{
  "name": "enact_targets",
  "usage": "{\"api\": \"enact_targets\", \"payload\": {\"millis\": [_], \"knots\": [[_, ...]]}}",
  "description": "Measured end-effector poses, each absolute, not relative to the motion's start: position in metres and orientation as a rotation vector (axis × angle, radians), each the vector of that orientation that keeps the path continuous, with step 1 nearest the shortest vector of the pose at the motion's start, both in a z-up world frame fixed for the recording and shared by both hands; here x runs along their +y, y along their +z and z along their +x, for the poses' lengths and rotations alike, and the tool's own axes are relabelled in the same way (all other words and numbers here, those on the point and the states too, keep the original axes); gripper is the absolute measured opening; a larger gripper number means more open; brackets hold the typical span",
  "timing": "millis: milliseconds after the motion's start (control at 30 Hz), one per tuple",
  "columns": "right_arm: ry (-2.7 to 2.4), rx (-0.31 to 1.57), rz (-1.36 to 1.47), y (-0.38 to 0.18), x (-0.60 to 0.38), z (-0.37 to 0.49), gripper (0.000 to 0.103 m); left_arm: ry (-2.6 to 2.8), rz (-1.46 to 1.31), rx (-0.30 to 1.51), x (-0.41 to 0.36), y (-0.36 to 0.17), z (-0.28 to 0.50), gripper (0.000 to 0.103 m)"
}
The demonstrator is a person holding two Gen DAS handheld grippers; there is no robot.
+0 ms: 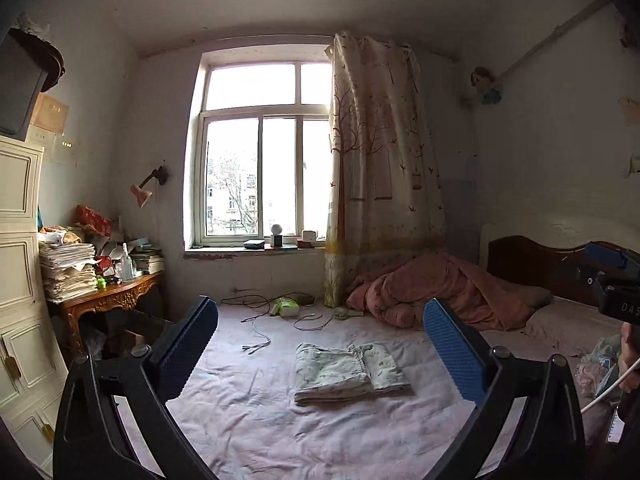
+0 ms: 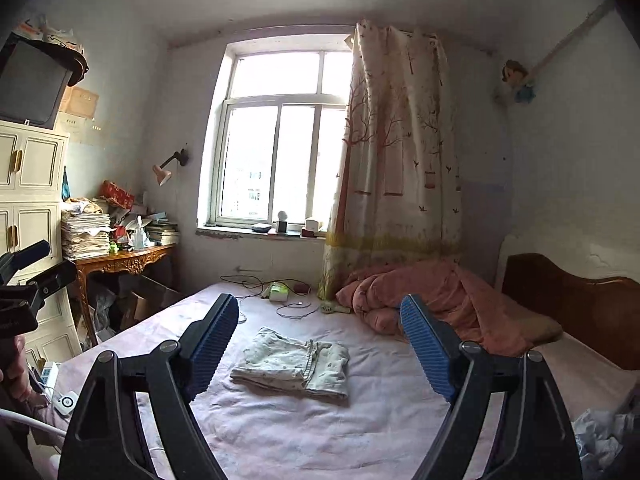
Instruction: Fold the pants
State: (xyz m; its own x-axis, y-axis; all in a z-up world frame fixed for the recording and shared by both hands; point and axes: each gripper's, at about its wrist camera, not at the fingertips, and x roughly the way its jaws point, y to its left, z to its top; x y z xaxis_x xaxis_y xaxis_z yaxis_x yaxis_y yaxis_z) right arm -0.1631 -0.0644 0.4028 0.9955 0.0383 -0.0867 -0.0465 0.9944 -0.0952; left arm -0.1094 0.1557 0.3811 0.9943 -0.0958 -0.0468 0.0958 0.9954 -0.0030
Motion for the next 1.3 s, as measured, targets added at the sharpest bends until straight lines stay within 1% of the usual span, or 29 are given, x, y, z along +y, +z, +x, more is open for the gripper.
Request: {"api": "enact_targets", "payload": {"millis": [100, 200, 333, 433, 533, 633, 700, 800, 867, 933, 1000, 1167, 1300], "knots": [[0.045, 0.082, -0.090, 0.407, -0.067, -0.177, 0.085, -0.119, -0.017, 0.050, 0.159, 0.385, -0.115, 0.102], [0.053, 0.099, -0.080, 0.402, -0.072, -0.170, 0.086, -0.127, -0.018, 0.058, 0.157, 0.377, -0.108, 0.102], [0.058, 0.176, -0.087, 0.367, -0.072, -0.132, 0.087, -0.162, -0.018, 0.142, 0.145, 0.343, -0.079, 0.102], [0.069, 0.281, -0.112, 0.308, -0.067, -0.086, 0.087, -0.171, -0.022, 0.212, 0.132, 0.290, -0.048, 0.102], [0.084, 0.367, -0.087, 0.228, -0.065, -0.048, 0.087, -0.217, -0.073, 0.291, 0.122, 0.216, -0.017, 0.102], [0.079, 0.471, -0.075, 0.136, -0.065, -0.010, 0.087, -0.183, -0.032, 0.362, 0.106, 0.137, 0.006, 0.102], [0.060, 0.528, -0.065, 0.087, -0.068, 0.010, 0.087, -0.186, -0.016, 0.384, 0.100, 0.093, 0.020, 0.102], [0.063, 0.583, 0.008, 0.033, -0.080, 0.032, 0.087, -0.188, -0.058, 0.438, 0.104, 0.041, 0.045, 0.102], [0.032, 0.596, 0.034, 0.012, -0.086, 0.043, 0.087, -0.199, -0.114, 0.469, 0.112, 0.017, 0.056, 0.102], [-0.012, 0.591, 0.018, -0.002, -0.089, 0.051, 0.087, -0.213, -0.150, 0.527, 0.115, 0.002, 0.066, 0.102], [-0.043, 0.602, 0.032, -0.014, -0.090, 0.057, 0.087, -0.191, -0.164, 0.562, 0.116, -0.002, 0.071, 0.102], [-0.085, 0.728, 0.035, -0.038, -0.094, 0.080, 0.087, -0.150, -0.112, 0.608, 0.107, -0.010, 0.072, 0.102], [-0.078, 0.742, 0.062, -0.041, -0.100, 0.083, 0.087, -0.136, -0.072, 0.595, 0.101, -0.010, 0.068, 0.102]]}}
